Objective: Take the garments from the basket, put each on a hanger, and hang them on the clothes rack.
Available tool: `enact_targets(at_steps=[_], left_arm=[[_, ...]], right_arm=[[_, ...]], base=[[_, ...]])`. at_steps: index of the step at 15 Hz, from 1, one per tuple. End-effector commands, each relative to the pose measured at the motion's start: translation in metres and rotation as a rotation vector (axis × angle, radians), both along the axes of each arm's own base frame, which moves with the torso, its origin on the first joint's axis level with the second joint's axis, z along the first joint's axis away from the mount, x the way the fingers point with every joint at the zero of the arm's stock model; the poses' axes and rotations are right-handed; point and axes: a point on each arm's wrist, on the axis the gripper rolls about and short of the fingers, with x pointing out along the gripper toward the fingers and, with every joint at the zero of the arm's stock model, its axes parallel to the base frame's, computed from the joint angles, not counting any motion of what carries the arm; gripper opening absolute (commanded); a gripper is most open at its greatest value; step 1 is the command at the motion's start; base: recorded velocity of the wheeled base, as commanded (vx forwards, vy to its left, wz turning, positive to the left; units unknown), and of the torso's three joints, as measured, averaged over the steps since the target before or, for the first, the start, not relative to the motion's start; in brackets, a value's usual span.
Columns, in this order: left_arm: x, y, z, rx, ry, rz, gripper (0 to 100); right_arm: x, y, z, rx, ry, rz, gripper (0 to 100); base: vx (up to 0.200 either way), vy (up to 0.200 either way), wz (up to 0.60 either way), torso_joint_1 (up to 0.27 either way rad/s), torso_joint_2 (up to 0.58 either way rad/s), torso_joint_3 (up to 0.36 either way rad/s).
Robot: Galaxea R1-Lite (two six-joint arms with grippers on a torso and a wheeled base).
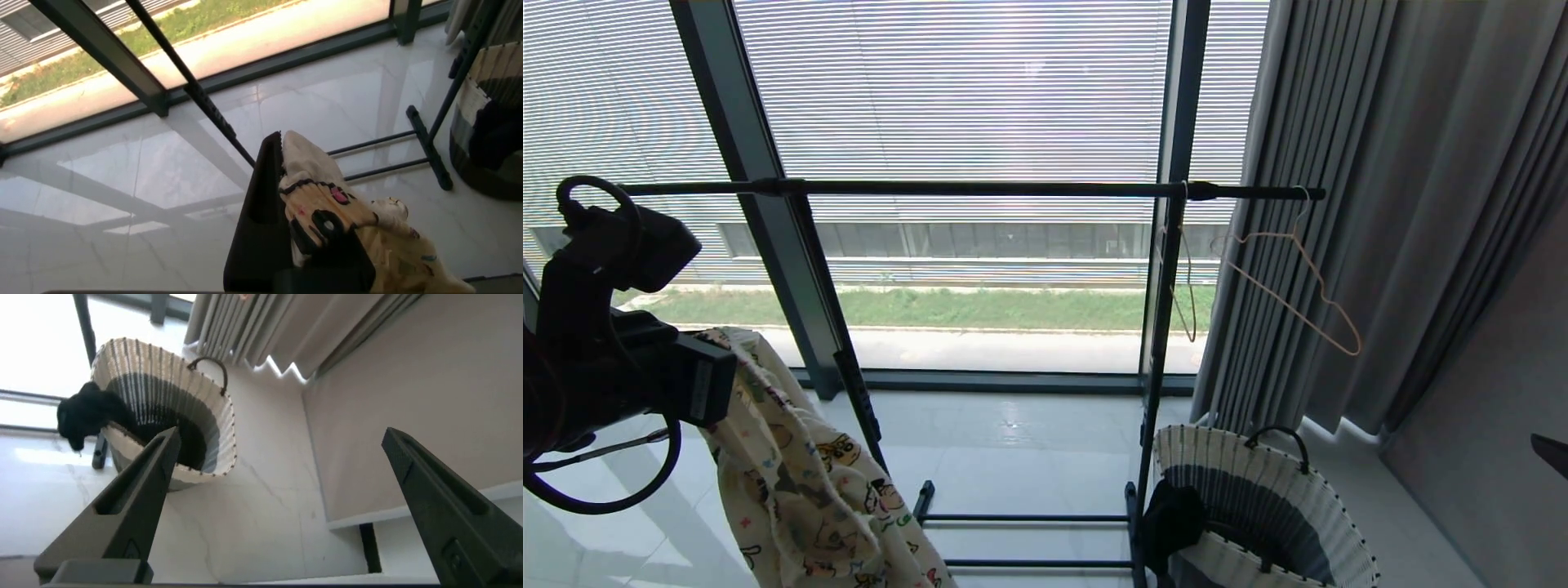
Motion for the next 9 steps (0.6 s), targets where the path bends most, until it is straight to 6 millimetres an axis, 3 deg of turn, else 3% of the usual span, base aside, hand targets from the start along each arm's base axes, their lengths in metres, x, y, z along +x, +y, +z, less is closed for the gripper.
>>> enact_targets(at_steps=[1, 5, 9], left_arm=[[0.0, 0.0, 0.0, 0.004, -0.001, -0.002, 0], [0.001, -0.001, 0.001, 0.003, -0.011, -0.009, 0], [0.0, -0.002, 0.003, 0.002, -0.033, -0.01, 0]], right_arm=[[0.027, -0.003, -0.009, 0.016, -0.009, -0.051, 100], [0.046, 0.002, 0.0, 0.082, -0.067, 0.107, 100], [0.049, 0.003, 0.005, 0.1, -0.042, 0.151, 100]], base=[[0.0, 0.0, 0.0, 0.0, 0.0, 0.0], [0.0, 0.0, 0.0, 0.0, 0.0, 0.0], [0.2, 0.0, 0.0, -0.002, 0.0, 0.004]])
